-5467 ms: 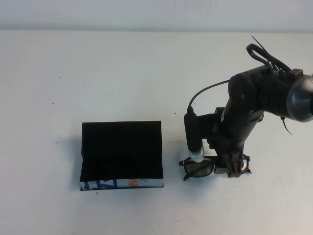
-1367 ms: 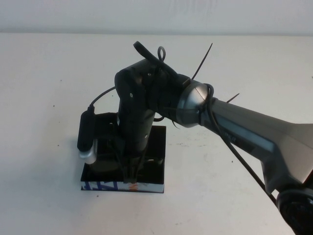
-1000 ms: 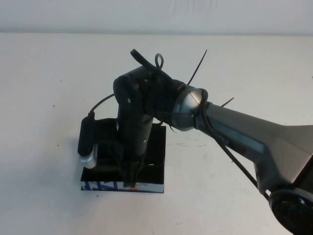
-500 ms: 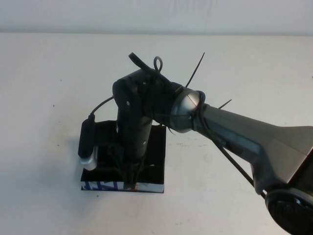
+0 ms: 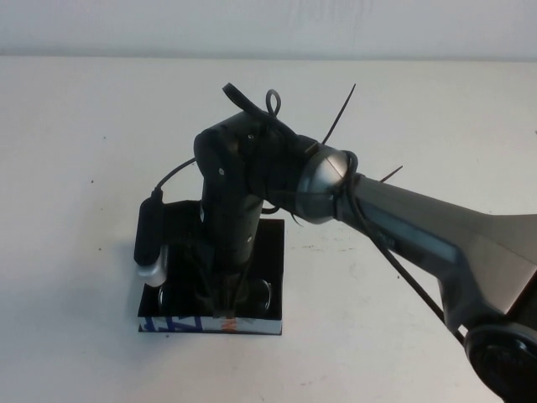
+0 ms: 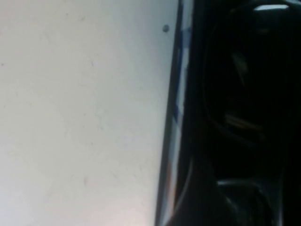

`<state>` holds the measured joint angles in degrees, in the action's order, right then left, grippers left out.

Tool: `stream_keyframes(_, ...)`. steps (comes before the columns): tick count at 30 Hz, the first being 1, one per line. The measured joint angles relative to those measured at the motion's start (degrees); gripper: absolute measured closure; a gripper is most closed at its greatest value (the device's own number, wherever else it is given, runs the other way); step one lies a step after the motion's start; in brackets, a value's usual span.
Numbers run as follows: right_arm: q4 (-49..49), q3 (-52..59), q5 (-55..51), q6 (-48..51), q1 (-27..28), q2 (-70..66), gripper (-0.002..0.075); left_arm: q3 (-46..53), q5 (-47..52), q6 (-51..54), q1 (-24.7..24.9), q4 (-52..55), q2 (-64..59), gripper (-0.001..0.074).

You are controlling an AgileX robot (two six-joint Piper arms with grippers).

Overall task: Return glasses to glasses case
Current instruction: Place the glasses in the glasses case, then close the glasses case

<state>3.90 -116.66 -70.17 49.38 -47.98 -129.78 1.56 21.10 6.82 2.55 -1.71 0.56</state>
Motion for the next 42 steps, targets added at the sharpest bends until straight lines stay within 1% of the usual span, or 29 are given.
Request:
stream_keyframes(7, -1.1, 0.0, -0.1, -0.4, 0.0, 4.2, 0.0335, 0.0, 0.0, 0.0, 0.0, 0.0, 0.0, 0.0736)
stream_keyframes(9, -1.5, 0.0, -0.1, -2.0, 0.0, 5.8, 0.0335, 0.0, 0.0, 0.0, 0.0, 0.0, 0.0, 0.0736)
stream_keyframes(12, -2.6, 0.1, -0.1, -5.7, 0.0, 9.1, 0.0363, 0.0, 0.0, 0.0, 0.0, 0.0, 0.0, 0.0736)
stream_keyframes(14, -3.1, 1.2, -0.1, -7.9, 0.1, 12.1, 0.0412, 0.0, 0.0, 0.0, 0.0, 0.0, 0.0, 0.0736)
stream_keyframes(16, -3.3, 2.7, -0.2, -10.3, 0.3, 15.2, 0.0478, 0.0, 0.0, 0.0, 0.0, 0.0, 0.0, 0.0736)
stream_keyframes(20, -3.2, 5.0, -0.9, -14.9, 1.7, 19.6, 0.0661, 0.0, 0.0, 0.0, 0.0, 0.0, 0.0, 0.0736)
stream_keyframes(21, -3.2, 5.1, -1.0, -15.9, 2.0, 19.9, 0.0687, 0.0, 0.0, 0.0, 0.0, 0.0, 0.0, 0.0736)
stream_keyframes(23, -3.3, 5.1, -1.0, -17.2, 2.4, 20.0, 0.0717, 0.0, 0.0, 0.0, 0.0, 0.0, 0.0, 0.0736)
stream_keyframes(30, -3.1, 5.2, -1.1, -17.9, 2.4, 20.0, 0.0737, 0.0, 0.0, 0.0, 0.0, 0.0, 0.0, 0.0736)
stream_keyframes(37, 1.1, 5.2, -1.1, -17.9, 2.4, 20.0, 0.0737, 0.0, -0.2, 0.0, 0.0, 0.0, 0.0, 0.0736)
stream_keyframes(39, 1.5, 5.2, -1.1, -18.3, 2.4, 20.0, 0.0737, 0.0, -2.8, -0.4, 0.0, -0.3, 0.0, 0.0736)
stream_keyframes(42, 2.0, 5.2, -1.1, -21.2, 2.7, 20.0, 0.0737, 0.1, -12.0, -5.6, 0.0, -5.0, 0.0, 0.0736)
